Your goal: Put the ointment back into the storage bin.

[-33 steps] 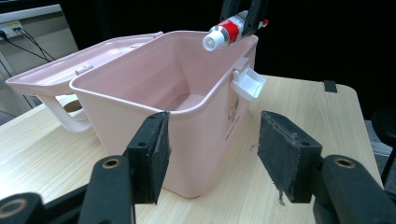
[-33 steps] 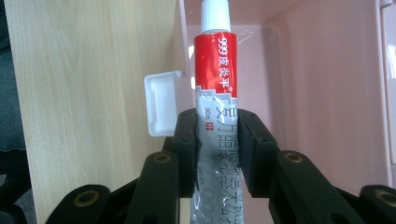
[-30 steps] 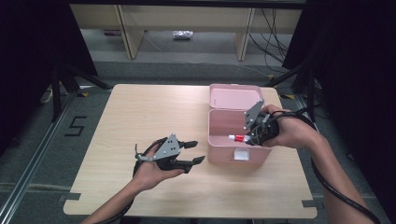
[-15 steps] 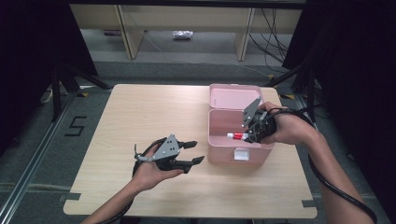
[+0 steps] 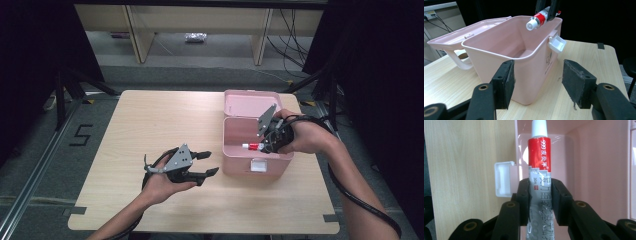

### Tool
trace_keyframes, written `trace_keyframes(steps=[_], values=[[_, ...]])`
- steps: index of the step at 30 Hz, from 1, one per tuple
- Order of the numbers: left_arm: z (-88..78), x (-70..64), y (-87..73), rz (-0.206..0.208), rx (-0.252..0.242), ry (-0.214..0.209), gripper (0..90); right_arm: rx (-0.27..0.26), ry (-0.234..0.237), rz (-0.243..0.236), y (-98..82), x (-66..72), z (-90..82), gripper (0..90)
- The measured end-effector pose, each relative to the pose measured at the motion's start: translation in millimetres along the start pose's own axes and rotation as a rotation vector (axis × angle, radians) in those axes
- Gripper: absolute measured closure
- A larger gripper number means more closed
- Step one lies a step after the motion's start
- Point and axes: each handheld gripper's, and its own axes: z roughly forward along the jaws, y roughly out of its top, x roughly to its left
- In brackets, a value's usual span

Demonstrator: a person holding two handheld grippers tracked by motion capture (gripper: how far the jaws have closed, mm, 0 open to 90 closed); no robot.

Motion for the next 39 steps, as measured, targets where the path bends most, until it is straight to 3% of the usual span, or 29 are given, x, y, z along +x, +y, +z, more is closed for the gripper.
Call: trace_keyframes(steps=[2, 4, 12, 13, 15, 20, 21, 22, 23, 24, 26, 28, 30, 31, 32, 36, 39], values=[[-0.2, 0.0, 0.3, 0.000, 0.000, 0.001, 42.9, -0.010, 0.008, -0.037, 1.0, -2.3, 1.2, 71.6], [-0.7, 0.1, 0.5, 0.002, 0.001, 0.001, 42.9, 0.002, 0.005, -0.007, 0.9, -0.6, 0.8, 71.6], [-0.5, 0.0, -0.3, 0.000, 0.003, 0.001, 42.9, 0.018, 0.013, -0.007, 0.9, -0.8, 3.8, 71.6], [-0.1, 0.0, -0.4, 0.001, 0.002, 0.000, 42.9, -0.005, 0.013, -0.063, 1.6, -4.7, 6.7, 71.6], [0.0, -0.1, -0.3, 0.001, 0.001, 0.000, 42.9, 0.018, 0.016, -0.019, 0.8, -2.7, 6.0, 71.6], [-0.3, 0.0, -0.4, 0.000, 0.003, 0.000, 42.9, 0.003, 0.017, -0.065, 1.0, -6.6, 9.5, 71.6], [-0.1, -0.1, -0.8, 0.001, 0.003, 0.000, 42.9, 0.030, 0.024, 0.001, 0.4, -2.9, 8.9, 71.6], [-0.1, -0.1, -0.8, 0.001, 0.003, 0.000, 42.9, 0.030, 0.024, 0.001, 0.4, -2.9, 8.9, 71.6], [0.7, 0.1, -1.3, -0.001, -0.006, -0.005, 42.9, 0.014, 0.022, -0.070, 1.3, -7.6, 10.6, 71.6], [-0.1, -0.2, -1.2, 0.001, 0.003, 0.000, 42.9, 0.024, 0.028, -0.049, 1.2, -6.9, 11.7, 71.5], [-0.3, -0.2, -1.4, 0.000, 0.004, 0.001, 42.9, 0.011, 0.021, -0.075, 1.4, -9.6, 12.8, 71.6], [0.0, -0.1, -1.6, 0.000, -0.003, 0.000, 42.9, 0.009, 0.030, -0.074, 1.2, -9.9, 13.7, 71.6], [-1.2, 0.3, -1.1, 0.003, 0.005, 0.002, 42.9, 0.032, 0.033, -0.038, 0.6, -9.2, 14.3, 71.6], [-1.4, 0.4, -0.9, 0.003, 0.006, 0.002, 42.9, 0.029, 0.031, -0.068, 1.2, -11.5, 15.0, 71.6], [-1.4, 0.4, -0.9, 0.003, 0.006, 0.002, 42.9, 0.029, 0.031, -0.068, 1.2, -11.5, 15.0, 71.6], [0.0, 0.1, -1.6, 0.000, -0.001, 0.000, 42.9, 0.044, 0.034, -0.019, 0.9, -8.5, 16.2, 71.6], [-0.1, -0.6, -1.4, -0.001, 0.003, 0.000, 42.9, 0.033, 0.039, -0.033, 0.8, -10.0, 18.1, 71.6]])
